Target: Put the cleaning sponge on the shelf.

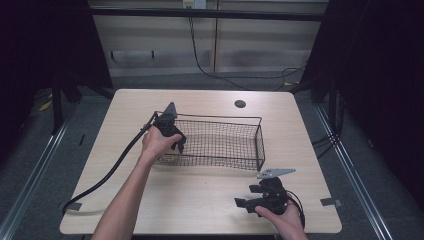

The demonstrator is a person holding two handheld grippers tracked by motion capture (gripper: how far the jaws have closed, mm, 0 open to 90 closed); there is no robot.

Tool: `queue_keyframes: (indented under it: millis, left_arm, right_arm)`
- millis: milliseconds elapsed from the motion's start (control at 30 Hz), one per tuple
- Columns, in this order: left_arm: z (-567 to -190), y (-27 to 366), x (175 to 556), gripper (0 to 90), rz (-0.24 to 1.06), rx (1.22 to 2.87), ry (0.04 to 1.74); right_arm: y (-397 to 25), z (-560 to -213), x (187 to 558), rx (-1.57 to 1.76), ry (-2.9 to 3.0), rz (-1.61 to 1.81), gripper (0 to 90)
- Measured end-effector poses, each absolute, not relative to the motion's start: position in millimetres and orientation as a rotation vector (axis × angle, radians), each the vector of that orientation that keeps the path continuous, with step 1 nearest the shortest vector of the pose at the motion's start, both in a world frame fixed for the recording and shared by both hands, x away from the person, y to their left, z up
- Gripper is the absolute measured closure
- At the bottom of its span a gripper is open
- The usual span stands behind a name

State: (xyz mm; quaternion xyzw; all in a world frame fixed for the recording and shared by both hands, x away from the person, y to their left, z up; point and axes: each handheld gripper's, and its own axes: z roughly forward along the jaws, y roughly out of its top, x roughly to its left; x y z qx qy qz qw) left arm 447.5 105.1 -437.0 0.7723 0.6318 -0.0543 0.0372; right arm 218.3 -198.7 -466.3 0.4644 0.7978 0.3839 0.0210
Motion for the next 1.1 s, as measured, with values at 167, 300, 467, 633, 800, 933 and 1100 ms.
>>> queue_keyframes:
  millis: [167,300,467,633,800,933,1100]
  left_arm:
    - [-437.3,106.9,447.9,26.3,-0.166,2.373,1.944]
    - [-440.3,110.4,446.7,26.2,-0.202,2.359,1.933]
    - [-436.2,110.1,445.2,26.2,-0.163,2.353,1.935]
    - [-437.4,114.1,446.1,26.1,-0.147,2.364,1.931]
    - [-438.5,111.5,445.2,25.7,-0.179,2.375,1.909]
    - [-441.3,110.2,445.9,25.4,-0.195,2.399,1.888]
    - [-440.6,110.3,446.4,23.6,-0.227,2.424,1.851]
  right_arm:
    - [-198.8,-466.3,218.3,1.44,2.475,1.191,21.2]
    - [-198.6,-466.2,218.2,1.44,2.476,1.19,21.2]
    - [-198.6,-466.5,218.4,1.439,2.477,1.189,21.2]
    - [-198.1,-466.5,218.4,1.439,2.476,1.188,21.2]
    - [-198.3,-466.6,218.7,1.444,2.478,1.188,21.2]
    - [-198.3,-466.3,218.3,1.44,2.479,1.19,21.1]
    - [-198.4,-466.3,218.3,1.439,2.479,1.19,21.2]
